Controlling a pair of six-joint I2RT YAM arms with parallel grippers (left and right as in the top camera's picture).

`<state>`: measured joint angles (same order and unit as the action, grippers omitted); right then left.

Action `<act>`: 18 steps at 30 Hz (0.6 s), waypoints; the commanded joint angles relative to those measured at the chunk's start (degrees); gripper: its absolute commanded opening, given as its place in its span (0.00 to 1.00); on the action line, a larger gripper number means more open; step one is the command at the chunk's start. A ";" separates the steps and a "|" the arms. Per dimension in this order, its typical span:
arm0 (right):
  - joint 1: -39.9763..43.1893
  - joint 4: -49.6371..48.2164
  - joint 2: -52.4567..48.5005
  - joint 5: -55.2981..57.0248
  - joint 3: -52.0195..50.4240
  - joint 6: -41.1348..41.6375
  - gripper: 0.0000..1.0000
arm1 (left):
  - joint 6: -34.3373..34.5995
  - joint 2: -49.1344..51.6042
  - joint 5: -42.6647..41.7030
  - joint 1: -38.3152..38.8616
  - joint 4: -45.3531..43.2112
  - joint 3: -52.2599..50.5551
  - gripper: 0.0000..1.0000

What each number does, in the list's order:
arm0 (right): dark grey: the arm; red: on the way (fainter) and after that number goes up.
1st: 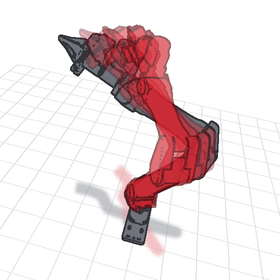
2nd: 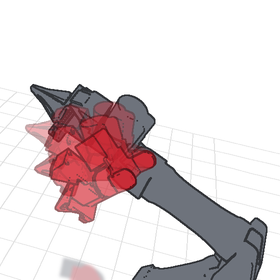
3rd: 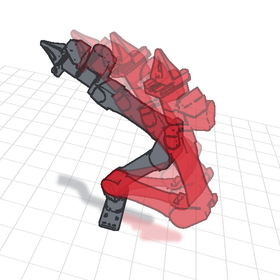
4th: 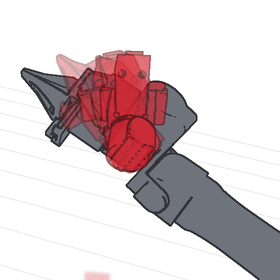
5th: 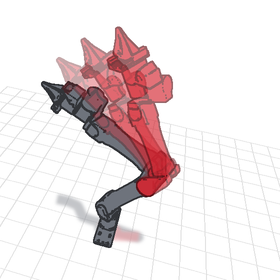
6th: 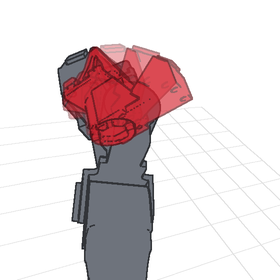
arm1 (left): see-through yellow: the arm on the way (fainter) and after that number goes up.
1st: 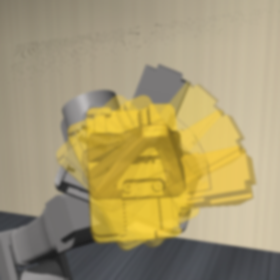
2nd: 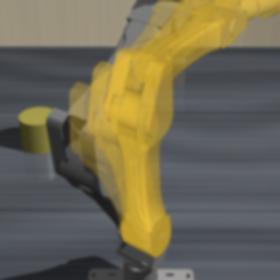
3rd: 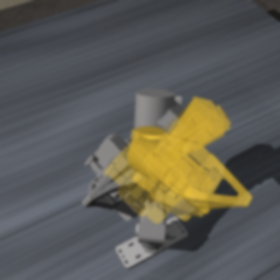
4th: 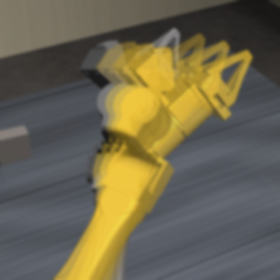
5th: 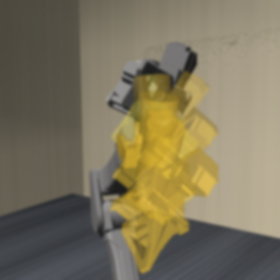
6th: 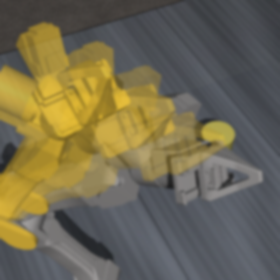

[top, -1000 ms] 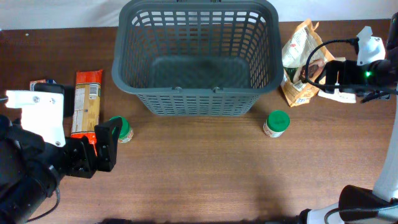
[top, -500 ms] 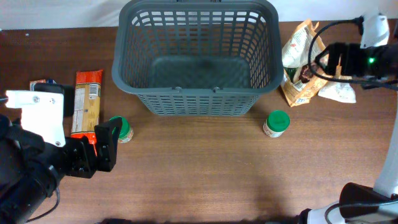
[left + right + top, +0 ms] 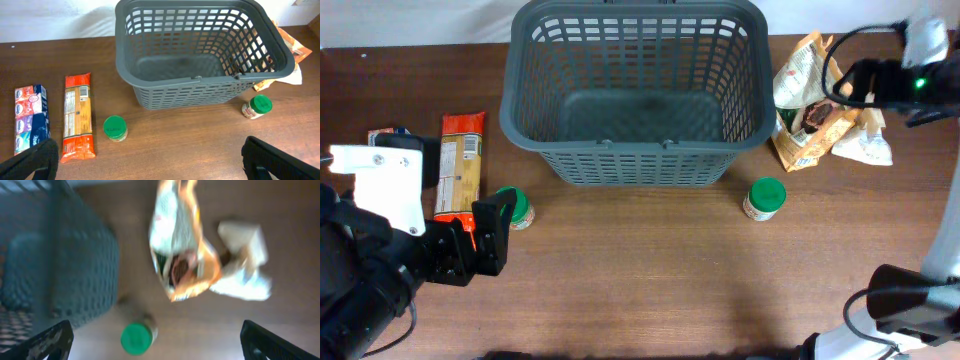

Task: Pack container
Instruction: 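Lower the right gripper over the crumpled coffee bag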

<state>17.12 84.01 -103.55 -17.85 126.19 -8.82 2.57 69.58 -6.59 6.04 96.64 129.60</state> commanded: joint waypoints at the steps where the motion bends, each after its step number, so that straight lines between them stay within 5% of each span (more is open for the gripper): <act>1: 0.59 -0.04 -1.07 0.35 10.19 2.49 0.99 | -0.94 -0.07 0.46 0.20 0.02 -0.24 0.99; 18: 1.64 -7.61 -20.61 0.55 23.93 1.49 0.99 | -0.92 5.88 0.68 0.20 0.02 -0.24 0.99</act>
<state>18.15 77.10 -124.36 -17.85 147.50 -7.27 2.57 74.65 -6.57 6.04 96.66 129.58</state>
